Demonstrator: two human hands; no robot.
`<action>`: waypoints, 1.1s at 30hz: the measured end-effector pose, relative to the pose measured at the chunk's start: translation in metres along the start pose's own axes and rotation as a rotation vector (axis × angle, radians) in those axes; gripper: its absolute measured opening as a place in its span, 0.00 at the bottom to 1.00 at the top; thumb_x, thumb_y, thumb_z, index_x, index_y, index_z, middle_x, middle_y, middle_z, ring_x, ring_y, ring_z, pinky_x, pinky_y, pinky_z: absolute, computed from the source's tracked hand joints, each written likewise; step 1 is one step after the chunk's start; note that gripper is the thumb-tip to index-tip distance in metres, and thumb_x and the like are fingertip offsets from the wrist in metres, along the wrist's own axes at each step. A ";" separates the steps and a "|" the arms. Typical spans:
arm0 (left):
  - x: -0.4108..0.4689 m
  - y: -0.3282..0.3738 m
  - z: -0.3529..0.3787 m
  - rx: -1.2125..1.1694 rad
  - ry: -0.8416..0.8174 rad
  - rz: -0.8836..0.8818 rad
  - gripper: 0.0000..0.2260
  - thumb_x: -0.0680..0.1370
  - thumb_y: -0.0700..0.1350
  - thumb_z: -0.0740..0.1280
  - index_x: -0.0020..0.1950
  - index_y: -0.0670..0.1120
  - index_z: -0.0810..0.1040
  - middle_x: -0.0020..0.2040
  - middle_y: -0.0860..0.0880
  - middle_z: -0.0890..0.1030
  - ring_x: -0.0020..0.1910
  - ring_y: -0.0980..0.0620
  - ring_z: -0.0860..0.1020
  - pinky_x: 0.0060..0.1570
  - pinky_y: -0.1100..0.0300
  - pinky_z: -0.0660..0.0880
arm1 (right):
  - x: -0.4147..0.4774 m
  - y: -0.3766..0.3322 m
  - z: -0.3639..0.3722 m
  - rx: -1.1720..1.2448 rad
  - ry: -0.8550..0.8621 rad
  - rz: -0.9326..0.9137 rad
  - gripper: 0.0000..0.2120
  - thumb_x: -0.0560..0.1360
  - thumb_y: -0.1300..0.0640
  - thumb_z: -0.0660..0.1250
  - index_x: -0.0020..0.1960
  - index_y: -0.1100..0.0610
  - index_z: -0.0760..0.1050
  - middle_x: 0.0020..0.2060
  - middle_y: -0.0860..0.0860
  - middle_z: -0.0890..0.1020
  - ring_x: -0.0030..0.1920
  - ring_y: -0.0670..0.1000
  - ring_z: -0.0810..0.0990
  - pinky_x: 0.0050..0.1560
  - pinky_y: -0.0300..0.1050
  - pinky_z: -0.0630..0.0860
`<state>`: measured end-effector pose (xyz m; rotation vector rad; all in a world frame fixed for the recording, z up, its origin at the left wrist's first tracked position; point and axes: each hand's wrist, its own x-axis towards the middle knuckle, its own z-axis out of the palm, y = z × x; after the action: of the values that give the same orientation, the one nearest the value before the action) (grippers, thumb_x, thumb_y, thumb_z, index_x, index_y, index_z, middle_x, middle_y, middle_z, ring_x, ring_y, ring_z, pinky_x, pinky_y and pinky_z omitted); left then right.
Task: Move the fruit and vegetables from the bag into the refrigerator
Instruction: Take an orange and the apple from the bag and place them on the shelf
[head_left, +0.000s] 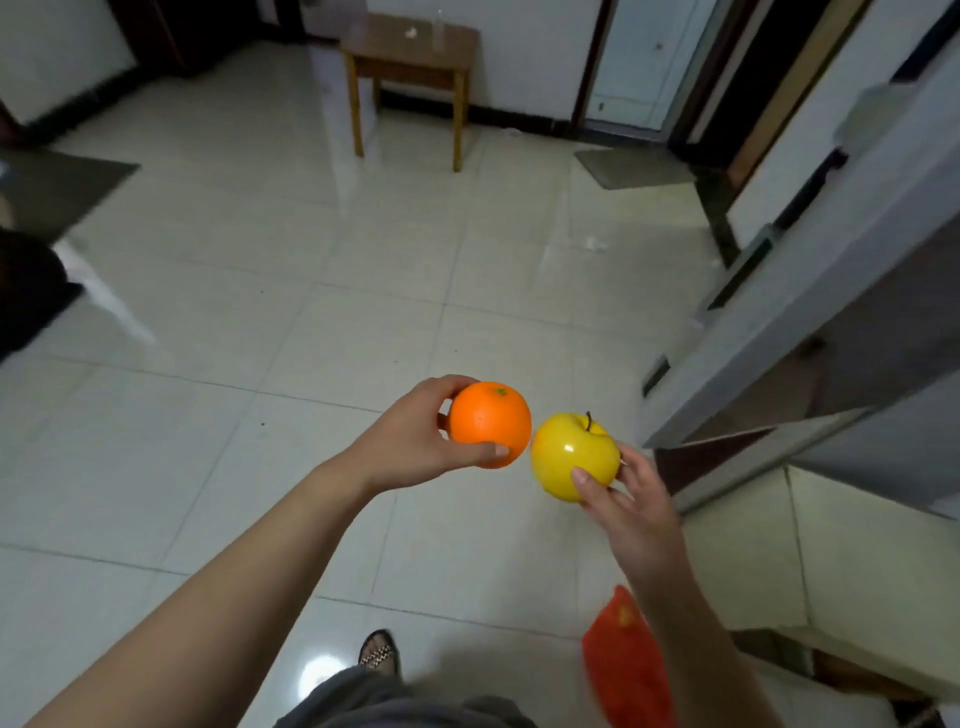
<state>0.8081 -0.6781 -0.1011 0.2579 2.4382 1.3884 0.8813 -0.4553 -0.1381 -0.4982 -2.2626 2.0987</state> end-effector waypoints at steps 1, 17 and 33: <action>0.004 -0.008 -0.018 -0.002 0.020 -0.006 0.32 0.66 0.55 0.76 0.66 0.56 0.67 0.64 0.54 0.70 0.55 0.52 0.75 0.51 0.57 0.77 | 0.012 -0.004 0.017 -0.004 -0.018 -0.016 0.23 0.67 0.57 0.74 0.59 0.49 0.72 0.59 0.52 0.78 0.50 0.47 0.81 0.41 0.35 0.78; 0.175 -0.045 -0.113 -0.132 0.117 -0.011 0.33 0.66 0.58 0.74 0.67 0.60 0.64 0.63 0.56 0.68 0.54 0.53 0.76 0.45 0.65 0.75 | 0.207 -0.050 0.108 -0.108 -0.077 -0.048 0.30 0.60 0.46 0.74 0.60 0.39 0.69 0.61 0.46 0.76 0.54 0.48 0.80 0.38 0.32 0.76; 0.497 0.111 -0.120 -0.175 0.087 0.226 0.26 0.67 0.51 0.75 0.62 0.58 0.68 0.57 0.61 0.71 0.50 0.59 0.76 0.39 0.68 0.72 | 0.489 -0.172 0.032 0.196 0.339 -0.131 0.22 0.62 0.50 0.76 0.54 0.45 0.74 0.53 0.49 0.80 0.48 0.46 0.82 0.50 0.52 0.80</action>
<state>0.3012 -0.5626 -0.0417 0.4502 2.3962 1.7315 0.3721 -0.3764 -0.0725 -0.6220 -1.8345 1.9694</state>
